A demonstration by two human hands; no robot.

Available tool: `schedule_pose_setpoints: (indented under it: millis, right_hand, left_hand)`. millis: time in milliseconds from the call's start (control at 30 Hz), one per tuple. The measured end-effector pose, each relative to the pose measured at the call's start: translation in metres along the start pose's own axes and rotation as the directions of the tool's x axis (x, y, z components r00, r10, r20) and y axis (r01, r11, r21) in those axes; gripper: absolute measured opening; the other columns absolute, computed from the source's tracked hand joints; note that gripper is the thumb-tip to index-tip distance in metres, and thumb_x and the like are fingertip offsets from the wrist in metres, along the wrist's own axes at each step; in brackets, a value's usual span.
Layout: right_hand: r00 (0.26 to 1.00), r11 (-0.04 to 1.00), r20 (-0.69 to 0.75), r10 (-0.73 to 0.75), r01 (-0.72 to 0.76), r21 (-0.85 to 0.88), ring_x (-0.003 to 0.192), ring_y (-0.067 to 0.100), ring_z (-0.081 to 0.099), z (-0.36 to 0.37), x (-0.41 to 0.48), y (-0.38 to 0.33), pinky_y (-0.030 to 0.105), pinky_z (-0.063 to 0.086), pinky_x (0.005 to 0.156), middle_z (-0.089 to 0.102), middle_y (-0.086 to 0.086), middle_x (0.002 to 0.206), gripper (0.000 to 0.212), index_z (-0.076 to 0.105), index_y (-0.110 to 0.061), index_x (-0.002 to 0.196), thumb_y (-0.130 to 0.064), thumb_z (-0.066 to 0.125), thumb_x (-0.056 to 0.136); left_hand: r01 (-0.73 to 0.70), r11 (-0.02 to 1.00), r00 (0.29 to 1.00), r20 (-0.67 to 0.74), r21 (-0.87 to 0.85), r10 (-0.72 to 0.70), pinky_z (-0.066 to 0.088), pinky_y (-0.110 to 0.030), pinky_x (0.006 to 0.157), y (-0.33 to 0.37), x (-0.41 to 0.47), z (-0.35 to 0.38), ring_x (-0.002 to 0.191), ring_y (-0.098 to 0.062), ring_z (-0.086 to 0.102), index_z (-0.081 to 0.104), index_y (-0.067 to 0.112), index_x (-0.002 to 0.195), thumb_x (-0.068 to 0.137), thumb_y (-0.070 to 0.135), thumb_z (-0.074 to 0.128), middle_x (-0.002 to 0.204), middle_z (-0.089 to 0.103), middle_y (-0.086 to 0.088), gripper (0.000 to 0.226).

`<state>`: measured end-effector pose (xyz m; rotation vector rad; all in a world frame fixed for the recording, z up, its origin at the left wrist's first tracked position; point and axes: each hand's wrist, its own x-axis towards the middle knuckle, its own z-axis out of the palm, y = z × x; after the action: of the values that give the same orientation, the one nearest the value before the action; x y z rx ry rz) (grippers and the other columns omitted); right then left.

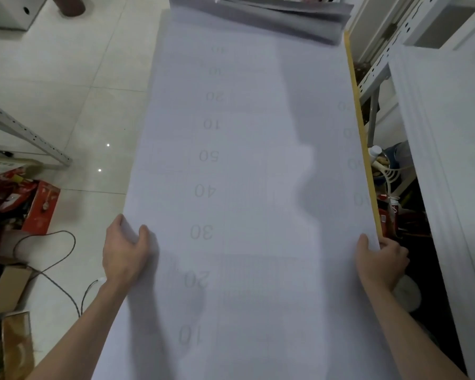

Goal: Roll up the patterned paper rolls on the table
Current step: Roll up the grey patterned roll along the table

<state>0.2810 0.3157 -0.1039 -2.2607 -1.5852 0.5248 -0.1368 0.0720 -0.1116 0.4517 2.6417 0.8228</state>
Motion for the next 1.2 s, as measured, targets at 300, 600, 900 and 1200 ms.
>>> schedule_pose_setpoints:
  millis: [300,600,900,1200]
  right_hand:
    - [0.997,0.998,-0.080,0.011,-0.015,-0.055,0.118,0.043,0.044,0.017,0.011,-0.027,0.053,0.042,0.096,0.049,0.025,0.129,0.055,0.054,0.002,0.126,-0.041,0.060,0.091]
    - [0.999,0.999,-0.041,-0.025,0.026,0.033,0.127,0.044,0.037,0.025,0.056,-0.067,0.053,0.035,0.105,0.044,0.025,0.137,0.047,0.057,0.002,0.125,-0.031,0.061,0.091]
    - [0.987,0.998,-0.150,-0.057,0.060,0.015,0.125,0.045,0.040,0.056,0.083,-0.087,0.053,0.036,0.103,0.051,0.027,0.131,0.054,0.059,0.000,0.122,-0.042,0.060,0.087]
    - [0.989,0.999,-0.142,-0.044,0.041,-0.026,0.129,0.040,0.035,0.067,0.101,-0.110,0.051,0.028,0.107,0.045,0.023,0.138,0.057,0.056,-0.006,0.128,-0.047,0.061,0.088]
  left_hand:
    - [-0.016,0.994,0.999,-0.046,-0.108,0.012,0.035,-0.046,0.113,0.029,0.030,0.011,0.134,-0.031,0.042,0.044,0.006,0.137,0.089,0.041,0.061,0.142,0.048,-0.013,0.062]
    - [-0.061,0.986,0.997,0.039,-0.158,0.068,0.045,-0.045,0.092,0.058,0.087,0.015,0.107,-0.030,0.056,0.056,0.012,0.112,0.089,0.040,0.057,0.112,0.062,-0.009,0.036]
    - [-0.089,0.992,0.995,-0.042,-0.089,0.085,0.034,-0.041,0.111,0.071,0.114,0.035,0.139,-0.021,0.038,0.037,0.020,0.146,0.085,0.050,0.055,0.151,0.041,0.000,0.070]
    - [-0.117,0.992,0.990,-0.090,-0.055,0.112,0.035,-0.047,0.111,0.103,0.145,0.052,0.135,-0.028,0.043,0.044,0.012,0.140,0.087,0.048,0.057,0.146,0.048,-0.006,0.065]
